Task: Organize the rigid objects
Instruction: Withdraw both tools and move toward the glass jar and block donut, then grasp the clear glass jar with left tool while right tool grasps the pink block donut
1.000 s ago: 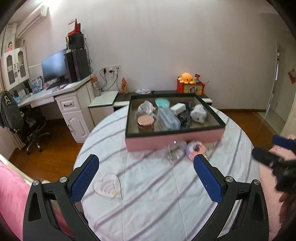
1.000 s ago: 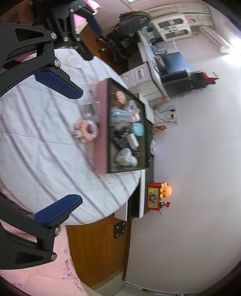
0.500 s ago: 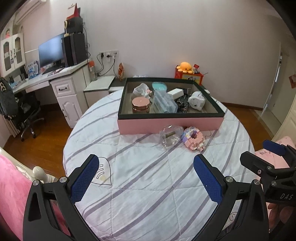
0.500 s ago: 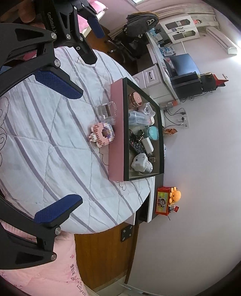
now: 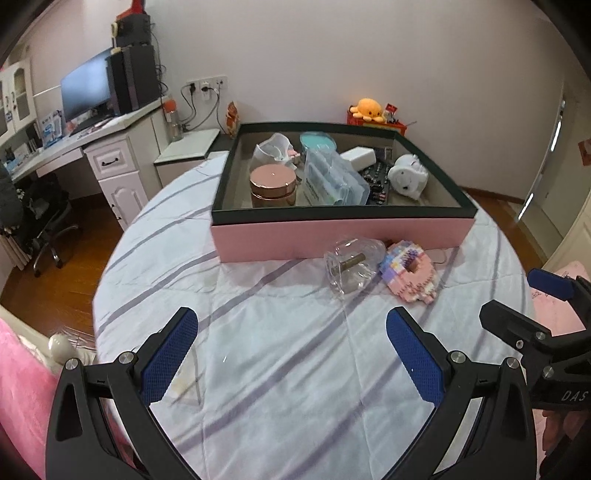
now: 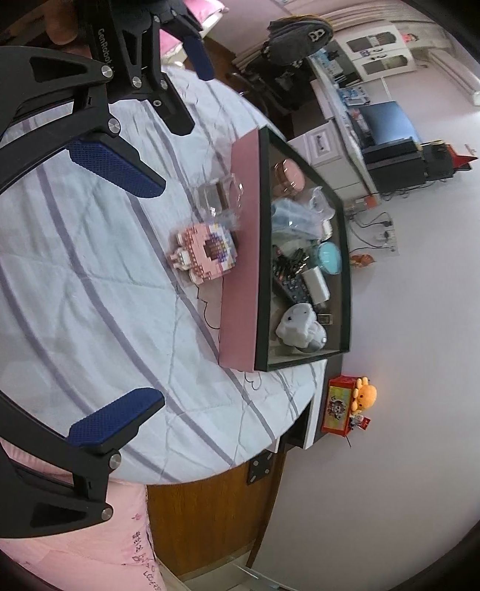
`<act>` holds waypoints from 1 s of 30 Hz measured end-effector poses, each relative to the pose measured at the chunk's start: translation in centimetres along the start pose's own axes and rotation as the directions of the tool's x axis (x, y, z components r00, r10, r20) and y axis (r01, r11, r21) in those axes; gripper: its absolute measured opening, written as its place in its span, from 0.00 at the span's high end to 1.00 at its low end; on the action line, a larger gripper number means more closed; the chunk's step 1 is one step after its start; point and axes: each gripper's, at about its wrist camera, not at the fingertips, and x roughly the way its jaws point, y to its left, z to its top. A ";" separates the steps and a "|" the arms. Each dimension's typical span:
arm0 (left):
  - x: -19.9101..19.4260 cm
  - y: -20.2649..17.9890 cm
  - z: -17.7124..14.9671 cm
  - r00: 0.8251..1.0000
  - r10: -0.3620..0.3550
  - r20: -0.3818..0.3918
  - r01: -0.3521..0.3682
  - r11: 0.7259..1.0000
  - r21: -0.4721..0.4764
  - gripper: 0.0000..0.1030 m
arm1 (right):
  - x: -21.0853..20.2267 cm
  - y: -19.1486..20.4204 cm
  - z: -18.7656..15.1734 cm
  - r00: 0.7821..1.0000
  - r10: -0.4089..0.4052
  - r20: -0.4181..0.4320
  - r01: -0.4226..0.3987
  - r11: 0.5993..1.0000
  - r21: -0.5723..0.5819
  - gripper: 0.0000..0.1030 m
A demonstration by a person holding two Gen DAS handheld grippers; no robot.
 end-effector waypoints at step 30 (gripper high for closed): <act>6.6 -0.9 1.0 0.992 -0.091 -0.085 0.097 0.993 0.073 0.10 | 8.2 0.4 2.4 0.988 0.093 -0.124 -0.107 0.989 -0.106 0.55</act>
